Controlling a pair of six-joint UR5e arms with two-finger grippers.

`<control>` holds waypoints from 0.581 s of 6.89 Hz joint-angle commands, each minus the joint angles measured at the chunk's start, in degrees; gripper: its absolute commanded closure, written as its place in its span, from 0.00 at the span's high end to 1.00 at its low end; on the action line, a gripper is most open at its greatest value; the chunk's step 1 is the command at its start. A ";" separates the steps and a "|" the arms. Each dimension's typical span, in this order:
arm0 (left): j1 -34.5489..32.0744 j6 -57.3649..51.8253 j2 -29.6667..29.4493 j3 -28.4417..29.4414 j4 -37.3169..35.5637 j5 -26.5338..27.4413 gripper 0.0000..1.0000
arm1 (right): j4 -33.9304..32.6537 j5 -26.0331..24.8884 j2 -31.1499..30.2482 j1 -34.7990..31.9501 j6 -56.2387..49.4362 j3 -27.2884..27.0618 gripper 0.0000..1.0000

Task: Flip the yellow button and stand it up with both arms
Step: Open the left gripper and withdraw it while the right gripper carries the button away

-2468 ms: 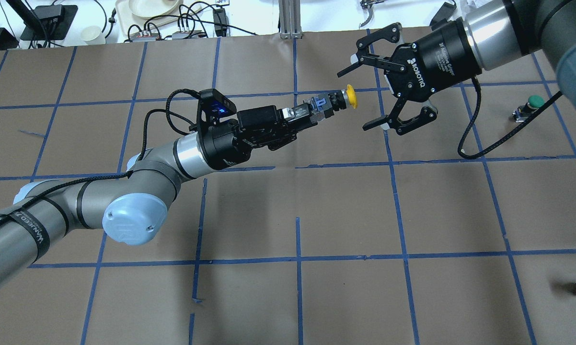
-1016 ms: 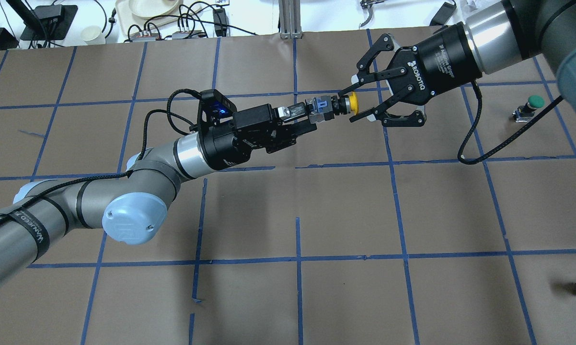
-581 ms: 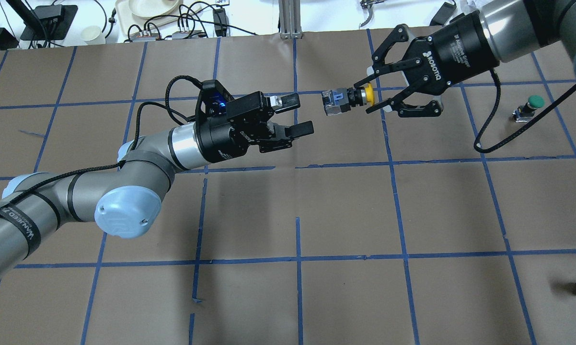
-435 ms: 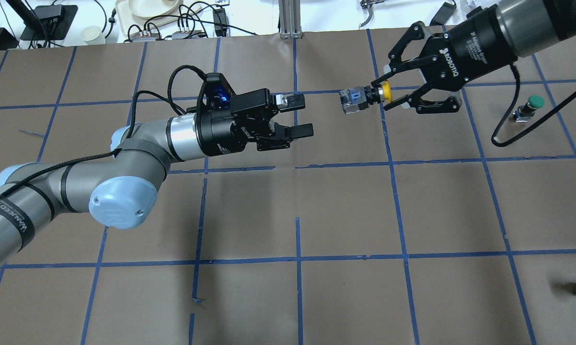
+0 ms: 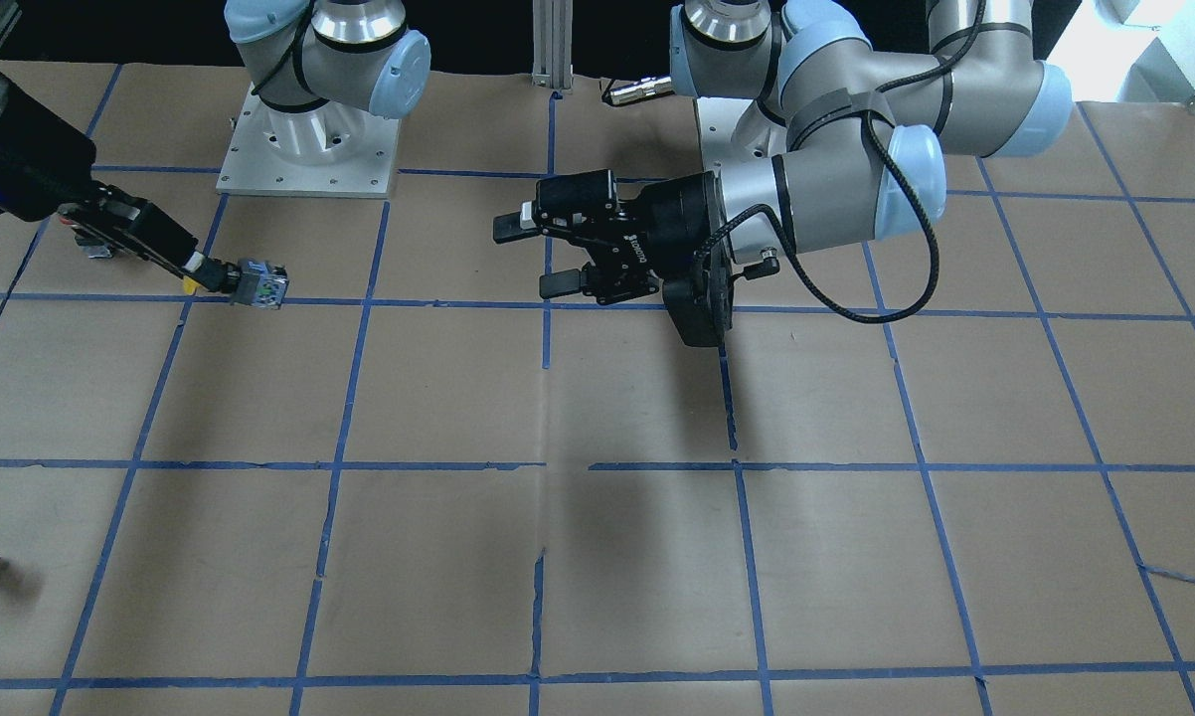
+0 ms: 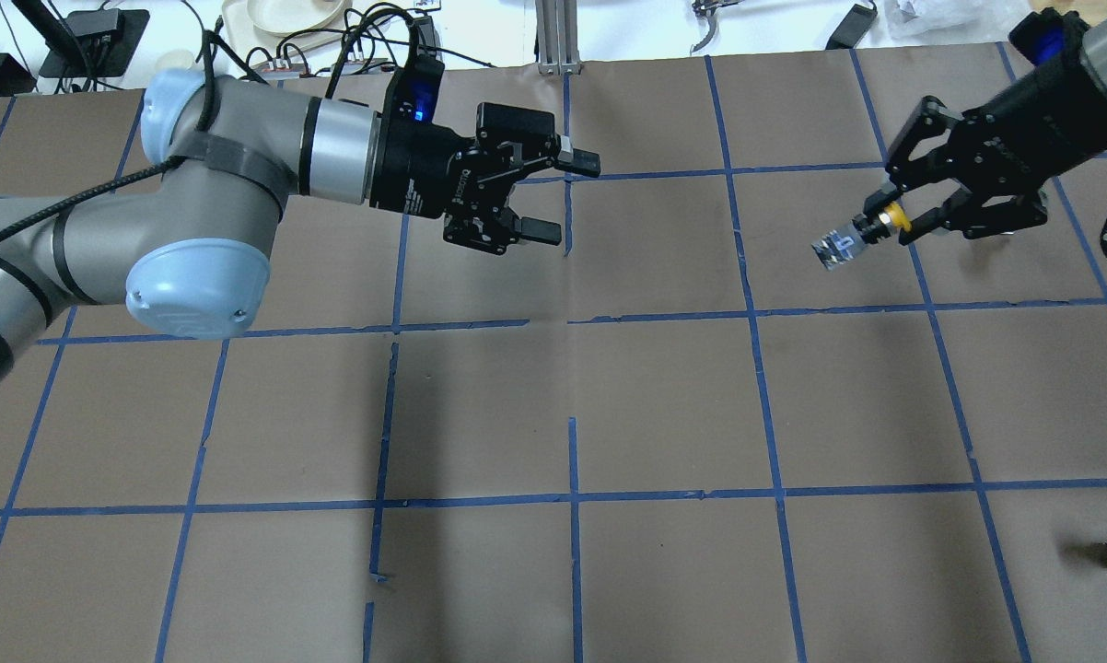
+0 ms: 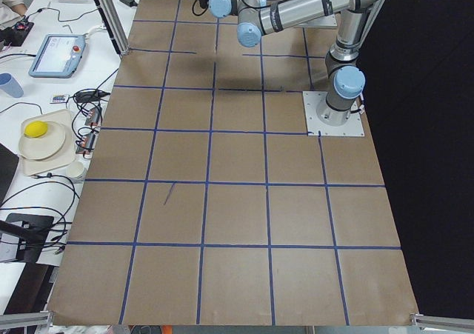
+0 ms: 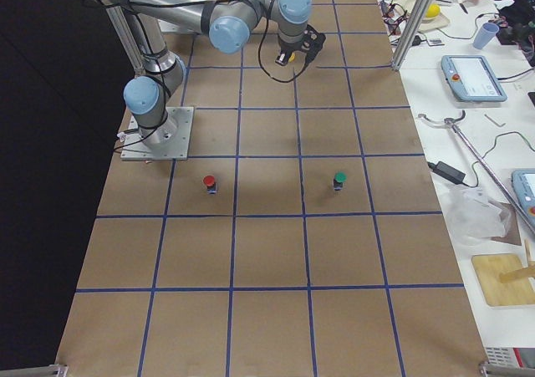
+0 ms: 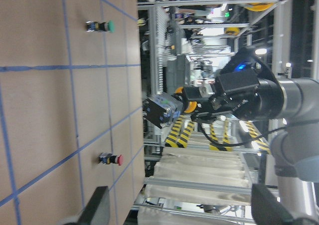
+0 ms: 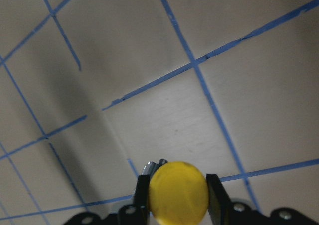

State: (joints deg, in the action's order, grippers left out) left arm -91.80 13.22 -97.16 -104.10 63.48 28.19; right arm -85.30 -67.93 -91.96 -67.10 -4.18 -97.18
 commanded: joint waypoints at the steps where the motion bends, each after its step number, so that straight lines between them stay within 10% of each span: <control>1: -0.23 9.02 0.74 5.20 -2.49 20.30 1.00 | -3.01 -9.65 1.77 3.89 -24.74 -1.95 0.26; 4: -0.49 5.09 3.89 11.09 12.12 40.14 1.00 | -14.53 -9.85 7.57 13.29 -59.78 -4.07 0.26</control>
State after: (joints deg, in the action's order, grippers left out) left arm -92.16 20.62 -94.82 -95.24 68.44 61.63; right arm -96.91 -77.61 -86.25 -57.38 -49.71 -100.86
